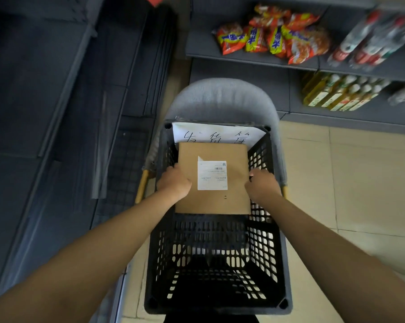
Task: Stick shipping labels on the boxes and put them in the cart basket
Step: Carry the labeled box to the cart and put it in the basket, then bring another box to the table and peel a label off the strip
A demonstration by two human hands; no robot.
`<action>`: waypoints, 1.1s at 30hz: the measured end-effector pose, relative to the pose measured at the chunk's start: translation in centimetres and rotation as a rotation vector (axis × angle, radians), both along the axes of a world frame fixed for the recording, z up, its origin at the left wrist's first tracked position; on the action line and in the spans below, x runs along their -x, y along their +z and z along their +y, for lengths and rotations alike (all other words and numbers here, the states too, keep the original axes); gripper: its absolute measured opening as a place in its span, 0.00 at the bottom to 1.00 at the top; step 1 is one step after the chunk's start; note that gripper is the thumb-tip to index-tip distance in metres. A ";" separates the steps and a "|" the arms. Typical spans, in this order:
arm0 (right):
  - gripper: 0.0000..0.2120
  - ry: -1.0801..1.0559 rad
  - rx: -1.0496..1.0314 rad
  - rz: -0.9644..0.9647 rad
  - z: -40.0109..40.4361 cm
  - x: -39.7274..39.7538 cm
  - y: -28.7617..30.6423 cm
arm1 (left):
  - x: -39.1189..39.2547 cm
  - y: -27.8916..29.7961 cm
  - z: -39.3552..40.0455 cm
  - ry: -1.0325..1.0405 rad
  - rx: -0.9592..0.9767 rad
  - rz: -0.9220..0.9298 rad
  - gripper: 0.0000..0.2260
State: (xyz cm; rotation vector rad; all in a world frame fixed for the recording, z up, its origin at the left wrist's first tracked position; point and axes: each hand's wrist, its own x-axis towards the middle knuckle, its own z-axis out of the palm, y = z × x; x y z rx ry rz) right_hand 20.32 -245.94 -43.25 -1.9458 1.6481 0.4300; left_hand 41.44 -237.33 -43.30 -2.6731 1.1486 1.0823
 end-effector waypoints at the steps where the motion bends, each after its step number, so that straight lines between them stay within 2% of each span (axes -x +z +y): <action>1: 0.16 0.034 0.040 0.004 0.1 -0.1 1.4 | 0.0 1.5 0.0 -0.068 0.024 -0.061 0.17; 7: 0.14 0.110 0.276 -0.057 -0.1 -1.1 11.5 | 0.2 12.8 -1.5 -0.280 0.197 -0.294 0.16; 12: 0.16 0.173 0.482 -0.144 -1.0 -1.5 21.8 | 0.5 24.0 -1.9 -0.347 0.359 -0.390 0.15; 17: 0.15 0.121 0.718 -0.323 -1.0 -1.3 30.7 | 1.3 33.0 0.3 -0.315 0.467 -0.525 0.15; 22: 0.14 0.248 0.698 -0.406 1.6 -0.2 33.0 | 3.8 35.9 6.1 -0.175 0.489 -0.615 0.16; 28: 0.15 0.525 0.663 -0.492 6.7 0.3 34.4 | 6.9 36.5 14.2 0.019 0.419 -0.650 0.16; 33: 0.16 0.810 0.614 -0.512 13.5 -2.6 35.3 | 7.8 37.4 23.0 0.177 0.364 -0.694 0.17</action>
